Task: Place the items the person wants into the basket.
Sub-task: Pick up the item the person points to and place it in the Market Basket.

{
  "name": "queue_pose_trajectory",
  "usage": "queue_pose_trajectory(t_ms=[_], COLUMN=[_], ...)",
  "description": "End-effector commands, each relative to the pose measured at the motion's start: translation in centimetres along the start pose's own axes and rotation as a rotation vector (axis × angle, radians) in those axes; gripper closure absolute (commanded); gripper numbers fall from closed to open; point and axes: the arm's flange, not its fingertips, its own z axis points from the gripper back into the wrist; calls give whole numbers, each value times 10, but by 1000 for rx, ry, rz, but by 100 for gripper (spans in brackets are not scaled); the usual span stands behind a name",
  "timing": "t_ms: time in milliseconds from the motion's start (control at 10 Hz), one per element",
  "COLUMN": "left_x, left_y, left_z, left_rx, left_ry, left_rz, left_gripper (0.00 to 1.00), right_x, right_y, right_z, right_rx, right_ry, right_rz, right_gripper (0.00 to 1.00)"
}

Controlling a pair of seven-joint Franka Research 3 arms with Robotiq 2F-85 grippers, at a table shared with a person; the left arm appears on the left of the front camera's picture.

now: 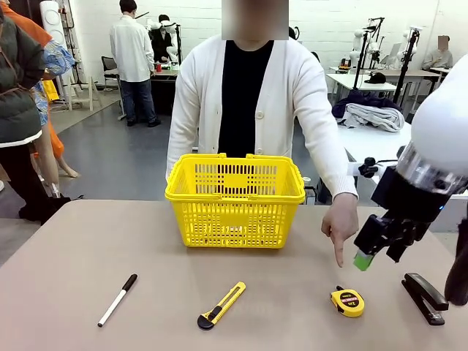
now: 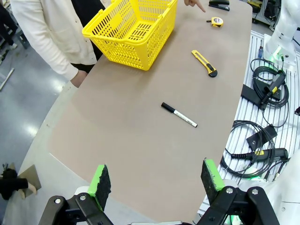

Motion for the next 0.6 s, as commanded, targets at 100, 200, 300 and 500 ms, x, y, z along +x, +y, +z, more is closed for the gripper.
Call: queue_pose_trajectory(t_ms=[100, 200, 300, 500], left_x=[1, 1, 1, 1], left_y=[0, 0, 0, 0], left_z=[0, 0, 0, 0], left_rx=[9, 9, 9, 9], left_ry=[10, 10, 10, 10], left_rz=[13, 13, 13, 13], left_gripper=[0, 0, 0, 0], right_x=[5, 8, 12, 13], right_y=[2, -3, -7, -15], right_z=[-54, -65, -76, -91], right_rx=[-162, -132, -132, -139], right_ry=[-36, -31, -26, 33], right_rz=[-126, -98, -85, -90], right_gripper=[0, 0, 0, 0])
